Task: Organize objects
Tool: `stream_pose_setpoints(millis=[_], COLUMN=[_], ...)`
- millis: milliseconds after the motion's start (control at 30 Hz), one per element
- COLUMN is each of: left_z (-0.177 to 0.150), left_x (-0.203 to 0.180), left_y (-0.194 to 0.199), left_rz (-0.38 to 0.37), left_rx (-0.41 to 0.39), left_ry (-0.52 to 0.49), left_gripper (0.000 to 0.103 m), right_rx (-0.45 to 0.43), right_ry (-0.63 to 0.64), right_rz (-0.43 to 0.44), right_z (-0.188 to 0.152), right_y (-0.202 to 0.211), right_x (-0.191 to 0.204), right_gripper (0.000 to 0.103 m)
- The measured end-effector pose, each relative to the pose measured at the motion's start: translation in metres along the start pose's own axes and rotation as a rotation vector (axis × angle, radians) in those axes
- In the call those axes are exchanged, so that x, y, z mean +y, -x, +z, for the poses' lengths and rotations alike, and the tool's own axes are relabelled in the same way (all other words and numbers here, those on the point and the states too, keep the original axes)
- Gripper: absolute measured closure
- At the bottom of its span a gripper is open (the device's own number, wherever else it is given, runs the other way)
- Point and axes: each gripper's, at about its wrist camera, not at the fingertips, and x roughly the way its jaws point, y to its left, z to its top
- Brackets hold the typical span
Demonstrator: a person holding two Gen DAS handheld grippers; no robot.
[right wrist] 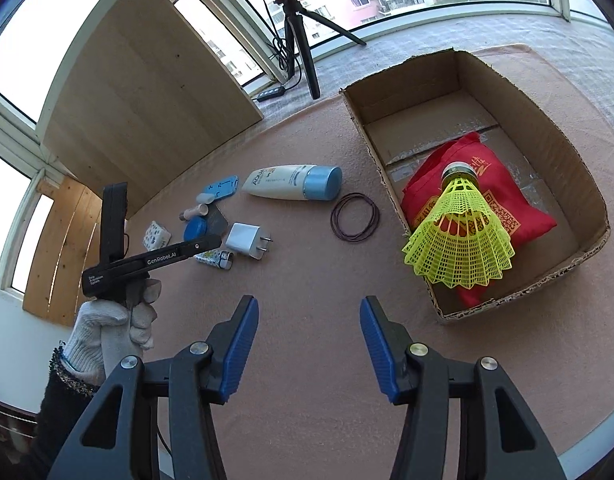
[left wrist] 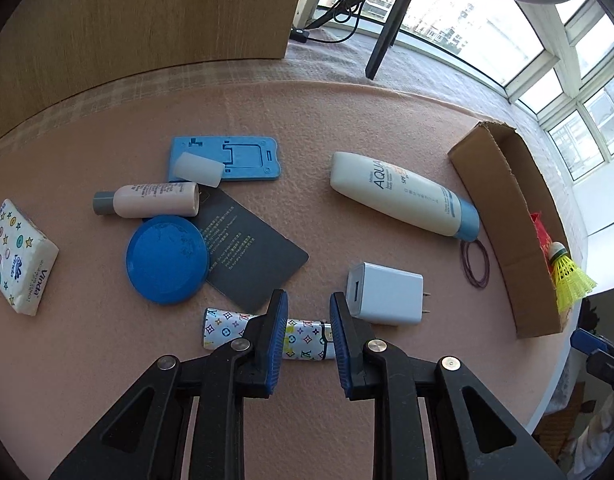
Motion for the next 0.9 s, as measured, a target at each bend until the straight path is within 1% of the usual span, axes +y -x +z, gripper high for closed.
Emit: stream_pose_setpoints(millis=[133,233,400,567,767,833,900], left_z=[-0.004,-0.013,-0.035,-0.060,-0.088,-0.096,-0.103], left_x=[-0.004,-0.008,-0.009,-0.006,0.002,0.005,0.007], left_y=[-0.007,-0.011,-0.005,0.003,0.015,0.019,0.022], left_rz=[-0.002,0.010,-0.018,-0.048,-0.085,-0.091,-0.093], left_rx=[0.020,0.034,0.019,0.003,-0.005,-0.003,-0.004], left_ry=[-0.033,-0.062,-0.064,-0.059,-0.034,-0.029,-0.029], left_gripper=[0.082,0.083,0.083,0.083,0.083,0.083,0.083], right_rx=[0.020,0.033,0.066,0.116,0.146,0.146,0.147], right_ry=[-0.009,-0.015,0.007,0.022,0.083,0.098,0.120], right_rz=[0.015,0.014,-0.013,-0.033,-0.118,-0.158,-0.217], right_z=[0.007,0.015,0.030,0.048,0.064,0.069,0.072], right_y=[-0.010,-0.021,-0.045,-0.076,-0.104,-0.112,-0.118], right_x=[0.003,0.004,0.010,0.015,0.026,0.028,0.029], right_gripper=[0.057,0.061,0.069,0.071,0.071,0.071,0.071])
